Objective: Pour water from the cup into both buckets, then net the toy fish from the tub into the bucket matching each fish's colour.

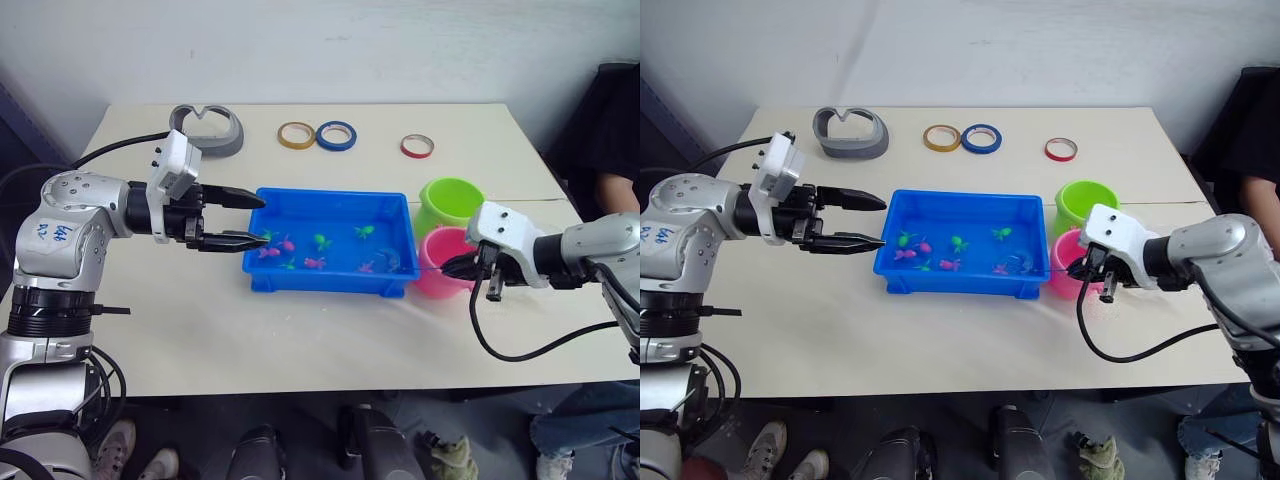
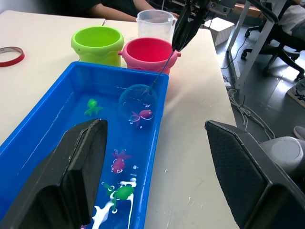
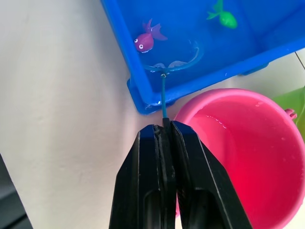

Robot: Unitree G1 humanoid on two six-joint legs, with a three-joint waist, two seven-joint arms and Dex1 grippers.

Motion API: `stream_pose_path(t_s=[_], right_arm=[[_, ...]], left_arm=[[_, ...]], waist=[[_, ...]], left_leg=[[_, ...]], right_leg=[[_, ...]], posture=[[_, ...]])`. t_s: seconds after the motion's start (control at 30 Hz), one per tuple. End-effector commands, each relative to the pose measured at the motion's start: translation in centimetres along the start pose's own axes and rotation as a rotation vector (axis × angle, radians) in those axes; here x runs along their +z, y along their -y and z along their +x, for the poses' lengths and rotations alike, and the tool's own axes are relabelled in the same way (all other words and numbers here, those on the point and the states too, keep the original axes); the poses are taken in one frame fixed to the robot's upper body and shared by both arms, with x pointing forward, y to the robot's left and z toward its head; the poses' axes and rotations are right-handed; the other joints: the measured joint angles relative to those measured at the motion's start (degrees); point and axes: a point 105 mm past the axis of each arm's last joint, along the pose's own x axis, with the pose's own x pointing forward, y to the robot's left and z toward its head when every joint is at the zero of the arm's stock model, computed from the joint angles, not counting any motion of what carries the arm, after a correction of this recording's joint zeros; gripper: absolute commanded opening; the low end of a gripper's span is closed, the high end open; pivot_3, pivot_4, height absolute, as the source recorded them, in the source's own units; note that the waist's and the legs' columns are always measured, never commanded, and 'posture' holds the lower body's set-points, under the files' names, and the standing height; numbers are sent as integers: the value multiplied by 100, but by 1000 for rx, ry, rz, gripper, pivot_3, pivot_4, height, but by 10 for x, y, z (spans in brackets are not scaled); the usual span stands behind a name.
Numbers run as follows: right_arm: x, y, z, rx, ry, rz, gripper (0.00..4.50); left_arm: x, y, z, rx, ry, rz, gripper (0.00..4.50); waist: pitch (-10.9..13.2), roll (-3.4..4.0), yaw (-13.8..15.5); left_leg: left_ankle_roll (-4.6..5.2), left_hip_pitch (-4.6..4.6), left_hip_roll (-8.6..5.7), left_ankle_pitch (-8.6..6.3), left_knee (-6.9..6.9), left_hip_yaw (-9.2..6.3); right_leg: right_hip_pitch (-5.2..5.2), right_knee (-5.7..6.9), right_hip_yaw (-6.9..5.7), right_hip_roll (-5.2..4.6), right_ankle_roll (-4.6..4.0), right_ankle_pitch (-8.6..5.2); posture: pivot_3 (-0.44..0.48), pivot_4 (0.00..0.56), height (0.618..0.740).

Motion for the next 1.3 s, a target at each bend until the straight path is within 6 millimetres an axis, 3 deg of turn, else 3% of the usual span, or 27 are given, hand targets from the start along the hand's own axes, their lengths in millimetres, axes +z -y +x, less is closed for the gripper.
stream_pose_path(t_s=[0.03,0.3,0.6,0.83,1.17,1.3], right_arm=[[12,-5,-2,12,74,60,0],[21,-1,6,-32,168,153,0],[36,11,-6,-96,253,143,0],[42,8,-10,-111,293,126,0],[45,7,-15,-136,319,126,0],[40,6,-26,-193,334,129,0]], left_arm=[[9,-1,-7,20,-2,45,3602],[10,-3,-8,21,-5,50,3602],[6,-7,-13,46,3,24,3602],[1,-10,-13,46,5,11,3602],[-6,-22,-11,85,-1,32,3602],[-12,-33,-2,102,39,31,3602]], waist=[[0,0,-1],[0,0,-2],[0,0,0],[0,0,-2],[0,0,2],[0,0,15]], left_leg=[[0,0,0,0,0,0],[0,-1,-1,0,0,0],[2,-3,-1,-1,-1,0],[3,-4,-1,-2,-4,0],[4,-7,-1,-2,-4,1],[4,-8,-2,-2,-8,1]], right_leg=[[0,0,0,0,0,0],[-1,0,1,-1,0,0],[-1,-2,-1,0,1,0],[-1,-6,-1,0,1,1],[-1,-8,-3,-2,1,1],[-1,-11,-4,-1,2,1]], posture=[[0,150,727],[0,150,727],[0,150,727],[0,150,727],[0,150,727],[0,150,727]])
